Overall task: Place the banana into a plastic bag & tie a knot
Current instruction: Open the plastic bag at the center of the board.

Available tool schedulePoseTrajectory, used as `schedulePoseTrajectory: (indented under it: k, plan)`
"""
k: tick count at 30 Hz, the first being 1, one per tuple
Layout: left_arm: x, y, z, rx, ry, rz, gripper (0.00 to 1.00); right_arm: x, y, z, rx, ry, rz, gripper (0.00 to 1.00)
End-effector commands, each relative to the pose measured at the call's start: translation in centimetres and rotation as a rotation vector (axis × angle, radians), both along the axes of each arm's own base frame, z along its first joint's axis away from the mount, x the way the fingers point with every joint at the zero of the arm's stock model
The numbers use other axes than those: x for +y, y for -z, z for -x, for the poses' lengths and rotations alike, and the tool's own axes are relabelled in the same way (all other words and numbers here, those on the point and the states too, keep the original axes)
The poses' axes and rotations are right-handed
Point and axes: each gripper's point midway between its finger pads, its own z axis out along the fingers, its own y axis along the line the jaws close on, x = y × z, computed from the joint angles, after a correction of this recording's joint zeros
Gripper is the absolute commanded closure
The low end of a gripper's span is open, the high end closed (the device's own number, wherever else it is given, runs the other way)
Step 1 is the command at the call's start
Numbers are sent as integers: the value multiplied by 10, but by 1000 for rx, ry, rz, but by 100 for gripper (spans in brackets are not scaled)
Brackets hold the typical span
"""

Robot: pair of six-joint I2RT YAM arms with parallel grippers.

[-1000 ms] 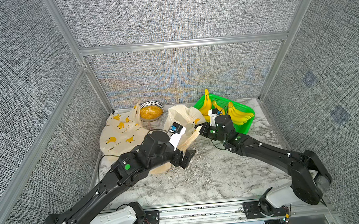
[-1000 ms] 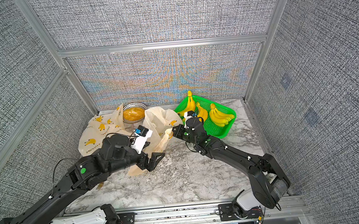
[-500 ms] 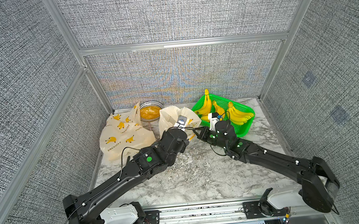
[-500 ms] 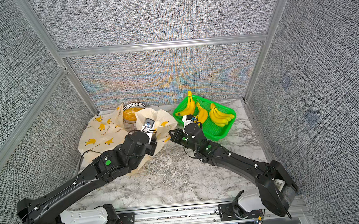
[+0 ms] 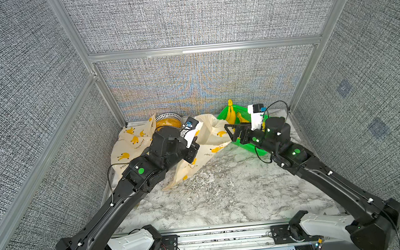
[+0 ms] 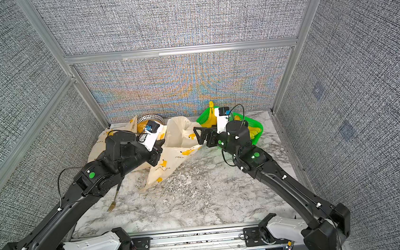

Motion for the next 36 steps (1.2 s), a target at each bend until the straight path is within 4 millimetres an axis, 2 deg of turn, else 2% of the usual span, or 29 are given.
schedulePoseTrajectory:
  k: [1,5,8,10,12,14,15,17,18,19,21,23,24,26,29,33,36]
  plan:
    - [-10,4,17,33,143,-42,100,21,15,0,5,-151,172,2]
    - [-14,5,16,39,168,-62,100,47,29,-1,19,-230,274,2]
    - [-10,11,10,43,143,-105,100,47,69,-10,112,-207,392,5]
    - [-5,12,4,39,116,-136,100,34,94,-22,183,-126,481,20]
    - [-1,9,-1,26,99,-165,100,14,101,-36,218,6,513,54]
    - [3,2,-8,6,85,-207,100,-4,89,-50,213,118,465,83]
    - [6,-7,-12,-15,77,-240,100,-12,77,-56,202,151,412,89]
    - [13,-25,-20,-54,57,-305,100,-20,50,-62,160,186,304,92]
    - [16,-38,-22,-74,55,-330,100,-21,34,-63,127,193,252,92]
    - [17,-47,-24,-90,59,-346,100,-19,22,-62,101,177,209,88]
    - [13,-64,-22,-110,94,-349,100,-10,-1,-59,39,92,107,55]
    - [3,-68,-18,-106,143,-313,100,-19,-6,-65,36,72,60,34]
    - [-4,-63,-17,-91,171,-293,100,-33,-4,-74,48,103,55,29]
    - [-15,-43,-21,-51,192,-283,100,-65,9,-94,85,191,52,18]
    - [-30,0,-29,23,213,-274,100,-111,37,-129,149,332,84,8]
    - [-44,43,-37,95,219,-257,100,-158,86,-177,268,514,249,7]
    - [-52,49,-42,102,211,-225,100,-185,125,-203,365,609,390,8]
